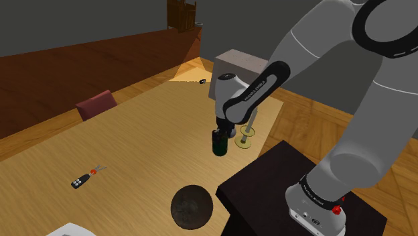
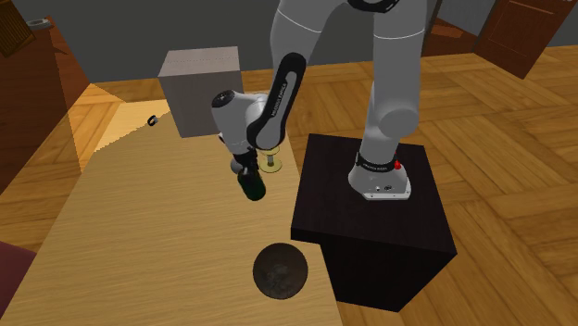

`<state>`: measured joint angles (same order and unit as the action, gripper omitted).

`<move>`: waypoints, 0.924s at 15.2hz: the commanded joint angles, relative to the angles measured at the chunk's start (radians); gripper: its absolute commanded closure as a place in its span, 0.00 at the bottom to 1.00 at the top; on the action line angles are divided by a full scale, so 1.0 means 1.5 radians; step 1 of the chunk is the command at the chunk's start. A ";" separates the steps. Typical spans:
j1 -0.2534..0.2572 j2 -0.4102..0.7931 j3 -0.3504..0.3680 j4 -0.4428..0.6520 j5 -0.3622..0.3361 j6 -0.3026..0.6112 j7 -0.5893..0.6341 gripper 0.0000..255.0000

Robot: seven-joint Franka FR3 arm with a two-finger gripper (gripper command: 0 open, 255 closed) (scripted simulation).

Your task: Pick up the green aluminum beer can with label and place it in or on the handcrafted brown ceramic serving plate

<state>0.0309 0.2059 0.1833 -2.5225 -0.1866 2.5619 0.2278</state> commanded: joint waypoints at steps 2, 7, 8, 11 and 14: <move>-0.003 -0.029 0.006 -0.003 0.015 -0.025 -0.012 1.00; -0.006 -0.077 0.013 -0.003 0.039 -0.070 -0.031 1.00; -0.006 -0.086 0.014 -0.003 0.044 -0.080 -0.035 1.00; -0.006 -0.113 0.016 -0.001 0.056 -0.108 -0.045 1.00; -0.006 -0.139 0.017 0.003 0.067 -0.136 -0.054 1.00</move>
<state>0.0231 0.0134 0.2084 -2.5182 -0.0927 2.3730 0.1535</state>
